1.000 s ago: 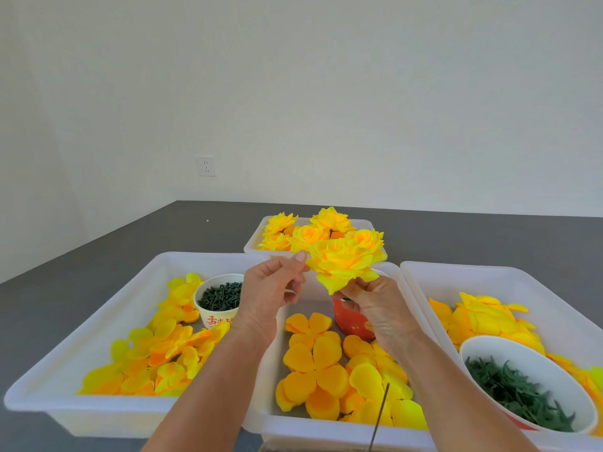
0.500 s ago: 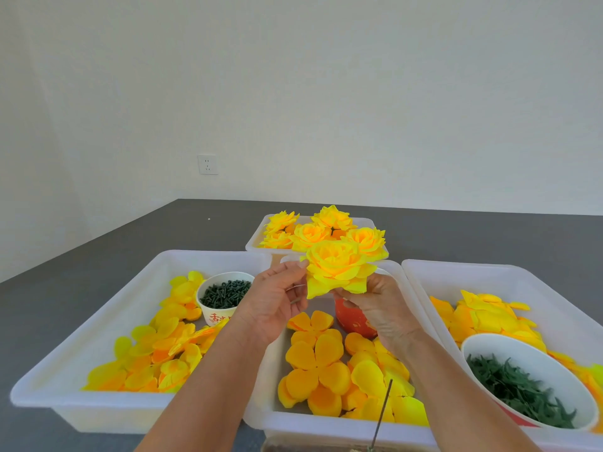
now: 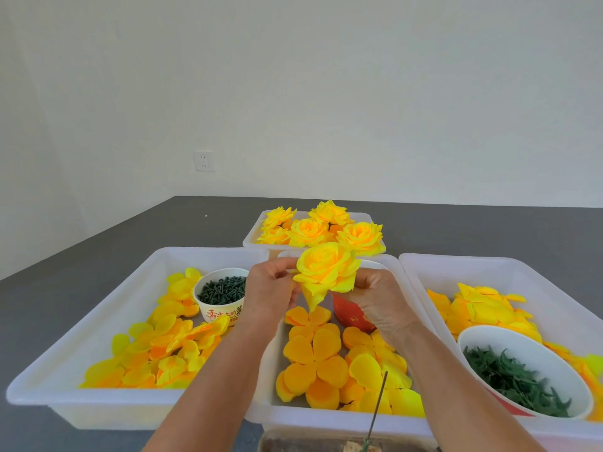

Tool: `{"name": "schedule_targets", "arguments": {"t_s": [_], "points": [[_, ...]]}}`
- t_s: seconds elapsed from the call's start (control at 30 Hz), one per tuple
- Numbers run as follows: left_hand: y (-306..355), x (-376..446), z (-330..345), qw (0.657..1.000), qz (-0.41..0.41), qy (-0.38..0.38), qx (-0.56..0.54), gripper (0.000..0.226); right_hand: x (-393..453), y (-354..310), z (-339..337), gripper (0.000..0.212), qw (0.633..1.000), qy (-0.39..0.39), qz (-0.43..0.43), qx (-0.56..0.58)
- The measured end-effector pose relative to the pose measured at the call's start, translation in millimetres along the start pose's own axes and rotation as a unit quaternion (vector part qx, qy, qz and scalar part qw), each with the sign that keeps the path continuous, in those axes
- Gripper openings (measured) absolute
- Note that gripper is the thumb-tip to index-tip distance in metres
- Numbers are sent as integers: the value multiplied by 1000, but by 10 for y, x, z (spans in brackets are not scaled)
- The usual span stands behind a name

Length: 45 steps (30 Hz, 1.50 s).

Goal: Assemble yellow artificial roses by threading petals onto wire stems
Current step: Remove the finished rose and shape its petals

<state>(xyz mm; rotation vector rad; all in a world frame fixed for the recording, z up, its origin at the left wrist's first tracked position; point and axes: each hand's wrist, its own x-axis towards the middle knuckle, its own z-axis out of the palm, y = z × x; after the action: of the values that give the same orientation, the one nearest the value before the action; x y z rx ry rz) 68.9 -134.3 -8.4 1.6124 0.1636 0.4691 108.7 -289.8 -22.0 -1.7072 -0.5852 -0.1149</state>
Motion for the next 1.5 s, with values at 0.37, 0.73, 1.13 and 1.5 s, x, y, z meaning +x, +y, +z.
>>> {"name": "schedule_targets", "arguments": {"t_s": [0.37,0.73,1.13,1.5], "points": [[5,3,7,996,93,10,-6,24,-11,-8,-8,18,1000,-21,24,4],[9,-21,32,1000,15,-4,-13,38,38,12,-70,19,998,28,-50,-8],[29,-18,-30,990,-65,-81,-92,21,74,89,-71,13,994,46,-52,-80],[28,26,-36,965,-91,-130,-210,15,70,120,-58,16,997,31,-1,-75]]}}
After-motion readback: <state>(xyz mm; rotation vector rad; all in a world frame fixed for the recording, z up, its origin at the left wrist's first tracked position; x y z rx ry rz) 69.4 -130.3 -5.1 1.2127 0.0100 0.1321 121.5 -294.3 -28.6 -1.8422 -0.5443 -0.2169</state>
